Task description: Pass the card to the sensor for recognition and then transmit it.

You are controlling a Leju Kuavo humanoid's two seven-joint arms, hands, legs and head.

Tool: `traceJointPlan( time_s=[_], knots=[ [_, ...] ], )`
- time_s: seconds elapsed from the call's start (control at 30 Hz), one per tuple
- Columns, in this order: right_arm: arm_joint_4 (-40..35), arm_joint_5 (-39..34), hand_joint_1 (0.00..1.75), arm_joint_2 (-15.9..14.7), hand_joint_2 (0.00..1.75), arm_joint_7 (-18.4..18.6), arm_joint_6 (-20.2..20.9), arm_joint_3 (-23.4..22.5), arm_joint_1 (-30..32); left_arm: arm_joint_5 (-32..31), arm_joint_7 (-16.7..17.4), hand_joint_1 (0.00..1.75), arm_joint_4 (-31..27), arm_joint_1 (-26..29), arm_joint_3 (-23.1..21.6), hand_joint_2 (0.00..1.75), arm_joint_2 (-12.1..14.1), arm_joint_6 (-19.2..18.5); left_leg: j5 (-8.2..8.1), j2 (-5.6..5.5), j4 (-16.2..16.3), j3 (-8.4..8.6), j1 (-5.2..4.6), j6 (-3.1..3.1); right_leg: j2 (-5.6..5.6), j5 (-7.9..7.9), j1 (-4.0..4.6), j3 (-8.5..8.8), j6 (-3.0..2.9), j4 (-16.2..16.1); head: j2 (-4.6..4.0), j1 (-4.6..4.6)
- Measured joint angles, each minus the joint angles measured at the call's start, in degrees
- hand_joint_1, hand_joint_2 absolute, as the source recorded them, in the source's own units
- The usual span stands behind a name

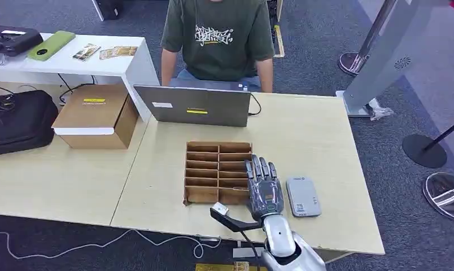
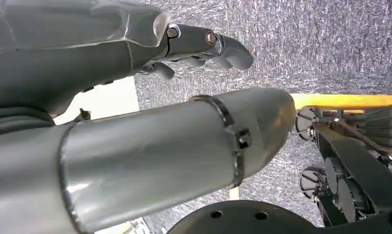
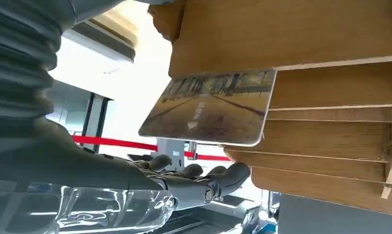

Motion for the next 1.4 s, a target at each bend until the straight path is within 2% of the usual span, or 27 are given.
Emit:
traceJointPlan(
  time_s=[0.13, 0.33, 0.57, 0.8, 0.93, 1.4],
  knots=[
    [-3.13, 0.00, 0.00, -0.28, 1.75, 1.09, 2.76, -0.13, 1.33, 0.42, -0.18, 0.00, 0.00, 0.13, 0.00, 0.00, 0.00, 0.00, 0.00, 0.00, 0.00, 0.00, 0.00, 0.00, 0.00, 0.00, 0.00, -0.01, 0.00, 0.00, 0.00, 0.00],
    [-11.83, 0.00, 0.00, -2.52, 1.75, 3.04, 6.06, -0.46, 4.10, 0.98, -0.28, 0.00, 0.00, 0.26, 0.00, 0.00, -0.09, -0.15, -0.02, 0.00, 0.00, -0.01, 0.00, -0.02, 0.01, -0.01, 0.00, -0.01, 0.00, -0.01, 0.00, 0.02],
    [-16.77, 0.00, 0.00, -3.26, 1.75, 0.90, 7.61, -1.58, 6.99, 1.12, -0.33, 0.00, 0.00, 0.34, 0.00, 0.00, -0.11, -0.22, -0.03, 0.00, 0.00, -0.01, 0.00, -0.01, 0.00, -0.01, 0.00, -0.01, 0.00, -0.01, 0.00, 0.00],
    [-16.90, 0.00, 0.00, -2.99, 1.75, -1.97, 7.76, -3.06, 7.88, 1.14, -0.33, 0.00, 0.00, 0.41, 0.00, 0.00, -0.11, -0.24, -0.02, 0.00, 0.00, -0.01, 0.00, -0.02, 0.00, -0.01, 0.00, -0.01, 0.00, -0.01, 0.00, 0.02],
    [-16.15, 0.00, 0.00, -1.88, 1.75, -5.60, 9.01, -3.80, 7.55, 1.16, -0.33, 0.00, 0.00, 0.41, 0.00, 0.00, -0.11, -0.31, -0.02, 0.01, 0.00, -0.01, 0.00, -0.02, 0.01, -0.01, 0.00, -0.01, 0.00, 0.00, 0.00, 0.00],
    [-7.89, 0.00, 0.00, -1.62, 1.75, -7.63, 7.13, -2.84, 3.32, 1.14, -0.33, 0.00, 0.00, 0.56, 0.09, 0.00, 0.04, -0.85, -0.02, 0.00, 0.00, -0.02, 0.00, -0.02, 0.00, -0.01, 0.00, 0.00, 0.00, -0.01, 0.00, 0.00]
  ],
)
